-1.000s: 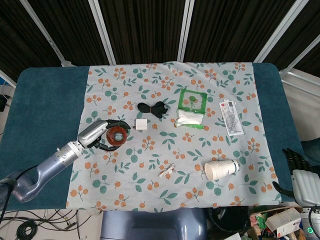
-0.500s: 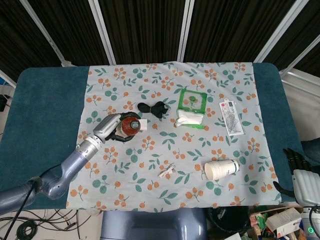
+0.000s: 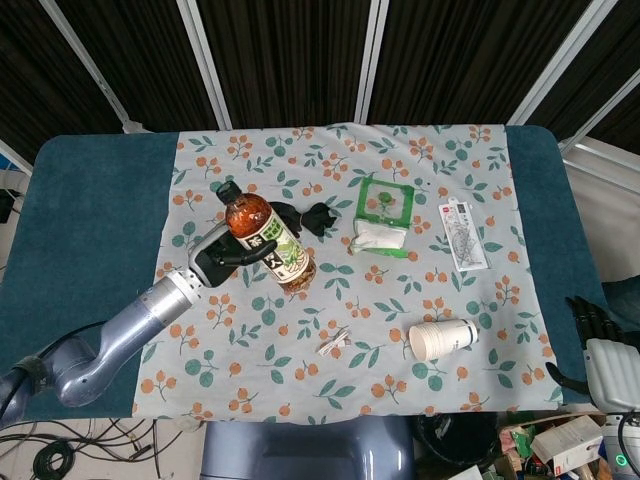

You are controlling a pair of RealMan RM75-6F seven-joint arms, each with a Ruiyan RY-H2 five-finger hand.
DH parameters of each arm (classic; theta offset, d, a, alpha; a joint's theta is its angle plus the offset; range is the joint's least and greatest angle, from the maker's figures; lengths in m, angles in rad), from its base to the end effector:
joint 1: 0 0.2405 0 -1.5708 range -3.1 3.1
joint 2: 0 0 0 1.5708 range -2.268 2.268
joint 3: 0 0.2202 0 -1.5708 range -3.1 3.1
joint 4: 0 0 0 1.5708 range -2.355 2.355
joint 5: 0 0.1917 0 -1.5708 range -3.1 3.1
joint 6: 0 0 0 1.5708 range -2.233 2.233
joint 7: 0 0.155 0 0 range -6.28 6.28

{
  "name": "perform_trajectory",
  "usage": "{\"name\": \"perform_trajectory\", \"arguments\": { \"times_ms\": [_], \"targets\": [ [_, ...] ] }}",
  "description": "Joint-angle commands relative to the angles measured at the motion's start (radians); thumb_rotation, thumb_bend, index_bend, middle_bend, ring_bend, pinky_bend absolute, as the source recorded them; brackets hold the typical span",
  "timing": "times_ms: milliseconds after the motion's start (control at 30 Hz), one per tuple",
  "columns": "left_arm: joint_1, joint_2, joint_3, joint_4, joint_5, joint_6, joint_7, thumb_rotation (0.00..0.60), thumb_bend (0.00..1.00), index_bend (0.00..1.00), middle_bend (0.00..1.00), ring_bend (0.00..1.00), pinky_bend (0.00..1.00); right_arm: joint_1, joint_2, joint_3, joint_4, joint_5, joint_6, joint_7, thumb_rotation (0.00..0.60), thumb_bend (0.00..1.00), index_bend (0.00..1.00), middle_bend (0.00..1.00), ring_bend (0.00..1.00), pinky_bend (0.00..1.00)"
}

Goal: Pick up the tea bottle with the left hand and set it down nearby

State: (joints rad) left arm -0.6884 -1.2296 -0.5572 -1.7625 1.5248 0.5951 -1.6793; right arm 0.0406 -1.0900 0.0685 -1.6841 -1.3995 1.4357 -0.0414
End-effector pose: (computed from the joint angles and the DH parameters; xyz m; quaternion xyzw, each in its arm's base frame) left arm -0.0233 0.3303 0.0864 0.3047 0.7854 0.5133 0.1639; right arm -0.2841 -0.1773 0.1630 0.5615 -0.4329 0.3513 0.6114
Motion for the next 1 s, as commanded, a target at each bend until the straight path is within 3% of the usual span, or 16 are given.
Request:
{"name": "perform_trajectory", "arguments": {
  "times_ms": [33,100,233,433,667,1000],
  "targets": [
    [0.035,0.108,0.086,0.097,0.397,0.258,-0.443,0.6,0.58,0.27,0.33,0.28,0.58,0.0,-0.001,-0.001,-0.001,-0.004,0.002,-0.001,0.6,0.13,0.0,0.05,0.06,0.15],
    [0.009,0.112,0.155,0.179,0.471,0.32,-0.478,0.6,0.58,0.27,0.33,0.28,0.58,-0.001,-0.001,-0.001,-0.001,-0.005,0.005,-0.002,0.6,0.13,0.0,0.05,0.06,0.15],
    [-0.03,0.088,0.25,0.28,0.516,0.37,-0.466,0.6,0.58,0.27,0.33,0.28,0.58,-0.001,-0.001,-0.001,-0.002,-0.004,0.004,-0.002,0.6,0.13,0.0,0.04,0.06,0.15],
    [-0.065,0.033,0.349,0.334,0.48,0.316,-0.265,0.6,0.58,0.27,0.33,0.28,0.58,-0.001,-0.003,-0.004,0.008,-0.024,0.014,0.0,0.6,0.13,0.0,0.05,0.06,0.15],
    [-0.064,-0.067,0.388,0.384,0.348,0.28,-0.04,0.6,0.58,0.27,0.33,0.28,0.58,-0.002,0.0,-0.003,0.009,-0.016,0.01,0.003,0.6,0.13,0.0,0.05,0.06,0.15],
    [-0.043,-0.276,0.381,0.55,0.16,0.283,0.289,0.6,0.58,0.27,0.33,0.28,0.58,-0.003,-0.001,-0.003,0.01,-0.016,0.012,0.005,0.6,0.13,0.0,0.05,0.06,0.15]
  ]
}}
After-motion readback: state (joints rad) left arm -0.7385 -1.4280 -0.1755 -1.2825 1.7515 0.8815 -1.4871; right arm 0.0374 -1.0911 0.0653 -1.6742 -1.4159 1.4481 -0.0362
